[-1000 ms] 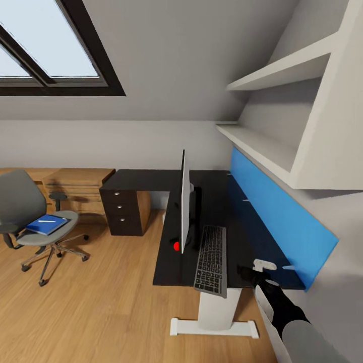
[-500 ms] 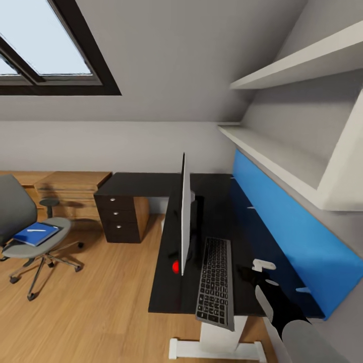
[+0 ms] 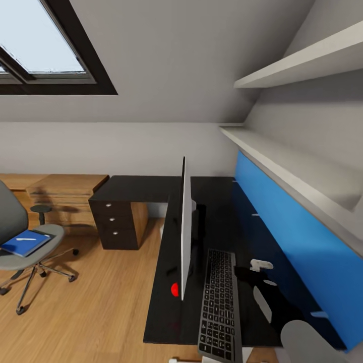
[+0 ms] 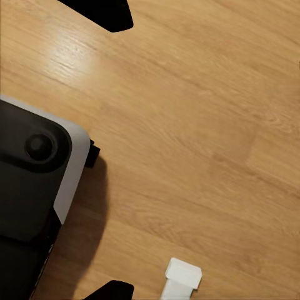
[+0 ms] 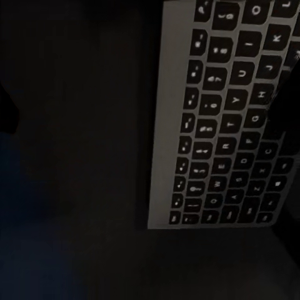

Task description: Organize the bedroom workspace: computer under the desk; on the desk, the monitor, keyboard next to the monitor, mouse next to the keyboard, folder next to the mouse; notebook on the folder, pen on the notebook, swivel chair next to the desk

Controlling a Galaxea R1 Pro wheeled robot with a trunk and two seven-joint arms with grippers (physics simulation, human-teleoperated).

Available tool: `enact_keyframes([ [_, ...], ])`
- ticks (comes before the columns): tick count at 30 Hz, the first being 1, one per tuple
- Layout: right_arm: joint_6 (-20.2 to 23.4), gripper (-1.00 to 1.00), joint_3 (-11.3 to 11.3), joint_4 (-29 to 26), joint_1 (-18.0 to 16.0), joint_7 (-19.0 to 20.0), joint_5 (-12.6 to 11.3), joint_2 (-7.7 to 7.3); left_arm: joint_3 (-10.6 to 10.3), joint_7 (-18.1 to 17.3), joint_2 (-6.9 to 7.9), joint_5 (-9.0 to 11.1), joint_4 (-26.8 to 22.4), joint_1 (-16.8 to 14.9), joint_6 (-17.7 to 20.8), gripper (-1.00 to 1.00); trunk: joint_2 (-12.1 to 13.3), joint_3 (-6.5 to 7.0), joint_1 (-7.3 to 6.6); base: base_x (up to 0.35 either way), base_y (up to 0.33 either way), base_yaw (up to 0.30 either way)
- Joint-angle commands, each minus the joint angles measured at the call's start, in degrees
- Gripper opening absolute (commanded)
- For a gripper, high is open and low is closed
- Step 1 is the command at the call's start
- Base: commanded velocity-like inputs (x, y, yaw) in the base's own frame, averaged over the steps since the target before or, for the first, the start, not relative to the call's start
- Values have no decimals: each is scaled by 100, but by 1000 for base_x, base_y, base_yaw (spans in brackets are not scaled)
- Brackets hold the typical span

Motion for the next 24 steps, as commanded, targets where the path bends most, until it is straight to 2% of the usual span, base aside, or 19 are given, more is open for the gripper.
enact_keyframes([
  [1, 30, 100, 97, -8, -2, -21, -58, -1, 5, 8, -5, 13, -10, 1, -7, 100, -11, -11, 4, 70, 0, 0],
  [4, 30, 100, 308, 5, 0, -20, -57, 2, 2, 8, -10, 11, -12, 1, -7, 100, -11, -11, 4, 37, 0, 0],
  [8, 30, 100, 424, 10, 4, -20, -56, 9, 7, 14, -11, 19, -23, 1, -7, 100, -11, -11, 4, 8, 0, 0],
  [10, 30, 100, 564, 16, 6, -20, -54, 48, 9, 22, -7, 22, -53, 1, -7, 100, -92, -47, 48, 1, 0, 0],
  [14, 35, 100, 688, 49, 7, -37, -50, 76, 21, 53, -4, 28, -60, 1, -3, 100, -252, -119, 136, 0, 0, 0],
  [24, 52, 100, 750, 94, 6, -68, -47, 88, 10, 54, -11, 31, -63, 1, 2, 100, -653, -299, 356, 0, 0, 0],
])
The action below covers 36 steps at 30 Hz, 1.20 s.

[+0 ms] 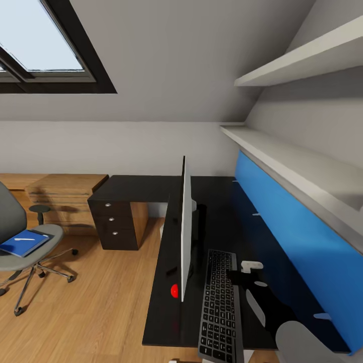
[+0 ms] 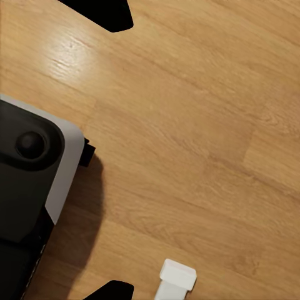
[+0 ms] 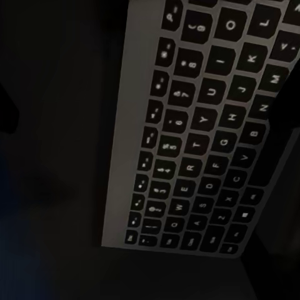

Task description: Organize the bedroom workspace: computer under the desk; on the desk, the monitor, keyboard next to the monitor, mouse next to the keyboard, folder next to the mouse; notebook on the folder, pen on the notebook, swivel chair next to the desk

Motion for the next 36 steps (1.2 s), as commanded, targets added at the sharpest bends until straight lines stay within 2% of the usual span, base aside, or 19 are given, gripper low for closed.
enact_keyframes([
  [1, 31, 100, 24, -11, -1, -31, -59, -4, 7, 8, -3, 14, -11, 2, -7, 100, -51, -28, 25, 0, 0, 0],
  [7, 47, 100, 26, -8, -1, -44, -52, -8, 7, 10, 0, 14, -116, 2, 9, 100, -292, -136, 157, 0, 0, 0],
  [8, 53, 100, 26, -7, -1, -50, -51, -10, 16, 5, -2, 23, -506, 2, 51, 100, -332, -154, 179, 0, 0, 0],
  [10, 56, 100, 26, -7, -1, -62, -51, -11, 28, 5, -4, 28, -923, 2, 177, 100, -412, -190, 223, 0, 0, 0],
  [11, 58, 100, 26, -7, -1, -84, -51, -8, 36, 5, -9, 32, -1399, 2, 466, 100, -452, -208, 245, 0, 0, 0],
  [12, 58, 100, 26, -7, -1, -97, -53, -7, 39, 4, -13, 34, -1652, 2, 686, 100, -492, -226, 267, 0, 0, 0],
  [13, 59, 100, 26, -7, -1, -128, -52, -6, 43, 6, -21, 38, -2173, 2, 1267, 100, -532, -244, 289, 0, 0, 0],
  [14, 60, 100, 26, -7, -1, -187, -54, -5, 52, 13, -34, 55, -3002, 2, 2401, 100, -573, -261, 311, 0, 0, 0],
  [15, 60, 100, 26, -7, -1, -211, -54, -3, 58, 16, -36, 71, -3261, 2, 2778, 100, -613, -279, 333, 0, 0, 0],
  [16, 60, 100, 29, -7, -1, -269, -54, 0, 79, 22, -40, 142, -3733, 2, 3439, 100, -653, -297, 355, 0, 0, 0],
  [17, 61, 100, 30, -7, -1, -306, -55, 3, 89, 23, -42, 197, -3948, 2, 3706, 100, -693, -315, 376, 0, 0, 0],
  [18, 66, 100, 32, -7, -1, -388, -57, 12, 97, 31, -44, 343, -4341, 2, 4102, 100, -733, -333, 398, 0, 0, 0],
  [19, 247, 100, 41, -12, -5, -523, -67, 38, 91, 47, -40, 863, -5323, 2, 4678, 100, -773, -351, 420, 0, 0, 0],
  [21, 435, 100, 42, -20, -4, -549, -76, 43, 90, 52, -37, 1040, -5676, 2, 4851, 100, -853, -387, 464, 0, 0, 0],
  [27, 633, 100, 34, -34, -2, -566, -98, 47, 102, 67, -43, 1188, -5980, 2, 5059, 100, -1094, -495, 596, 0, 0, 0],
  [29, 655, 100, 24, -44, -2, -571, -112, 48, 103, 84, -45, 1207, -5851, 2, 5078, 100, -1174, -531, 640, 0, 0, 0],
  [30, 674, 100, 20, -54, -2, -583, -129, 49, 108, 96, -19, 1214, -5447, 2, 5071, 100, -1214, -549, 662, 0, 0, 0],
  [31, 676, 100, 12, -57, -1, -582, -134, 49, 114, 99, 8, 1216, -5324, 2, 5064, 100, -1254, -567, 684, 0, 0, 0],
  [36, 673, 100, -5, -59, -1, -571, -137, 49, 134, 104, 30, 1216, -5230, 2, 5047, 100, -1455, -656, 794, 0, 0, 0],
])
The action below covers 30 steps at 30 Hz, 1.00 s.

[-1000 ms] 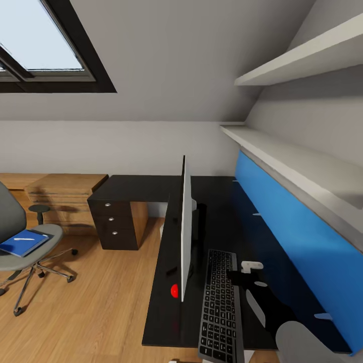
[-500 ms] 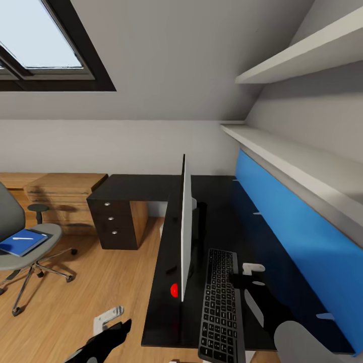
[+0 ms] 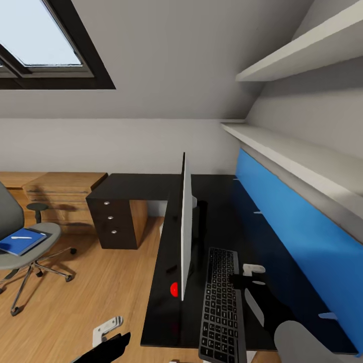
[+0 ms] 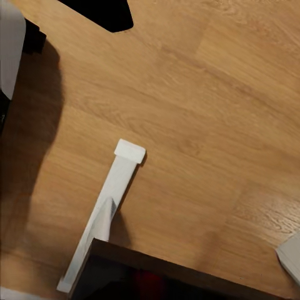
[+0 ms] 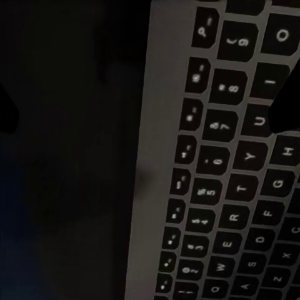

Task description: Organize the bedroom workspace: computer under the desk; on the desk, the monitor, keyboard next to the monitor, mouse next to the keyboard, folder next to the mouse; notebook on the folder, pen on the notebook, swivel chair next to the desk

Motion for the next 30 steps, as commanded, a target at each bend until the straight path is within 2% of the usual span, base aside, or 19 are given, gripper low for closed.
enact_keyframes([
  [1, 26, 100, 20, -12, -2, -33, -59, -3, 8, 41, -3, 62, -6, -1, 17, 100, -48, -26, 24, 0, 0, 0],
  [10, 22, 100, 20, -12, -1, -25, -60, -3, 64, 47, 6, 63, 12, -1, -26, 100, -409, -187, 222, 0, 0, 0],
  [13, 22, 100, 26, 1, -1, -24, -57, -3, 203, 41, 7, 56, 10, -1, -30, 100, -529, -241, 288, 0, 0, 0],
  [26, 22, 100, 34, 19, -2, -23, -51, -3, 289, 41, 7, 55, 5, -1, -31, 100, -1051, -475, 573, 0, 0, 0],
  [30, 22, 100, 34, 21, -1, -24, -51, -3, 317, 39, 7, 55, 5, -1, -31, 100, -1051, -475, 573, 0, 0, 0],
])
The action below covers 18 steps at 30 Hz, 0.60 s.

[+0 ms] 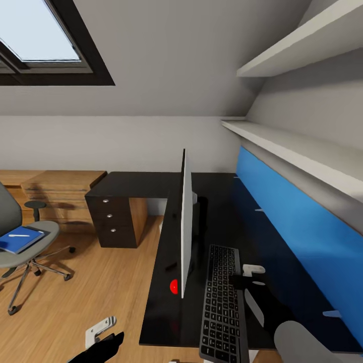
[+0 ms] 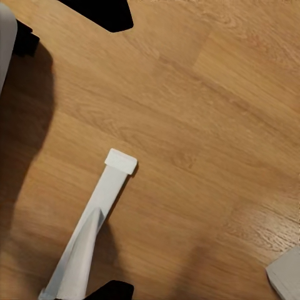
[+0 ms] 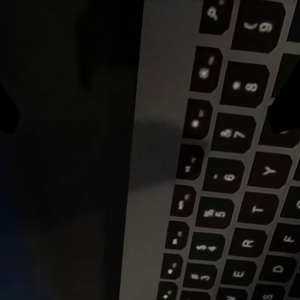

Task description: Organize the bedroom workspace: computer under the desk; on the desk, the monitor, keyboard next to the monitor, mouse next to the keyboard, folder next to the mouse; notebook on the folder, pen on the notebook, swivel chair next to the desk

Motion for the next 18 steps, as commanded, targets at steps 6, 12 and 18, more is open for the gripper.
enact_keyframes([
  [6, 28, 100, 22, -10, -1, -34, -59, -4, 13, 41, -4, 61, -12, -1, 22, 100, -5, -6, 1, 0, 0, 0],
  [12, 28, 100, 18, -10, -1, -34, -59, -4, 15, 41, -4, 61, -12, -1, 22, 100, -5, -6, 1, 0, 0, 0],
  [18, 26, 100, 18, -10, -1, -34, -59, -4, 15, 41, -4, 61, -12, -1, 22, 100, -5, -6, 1, 0, 0, 0],
])
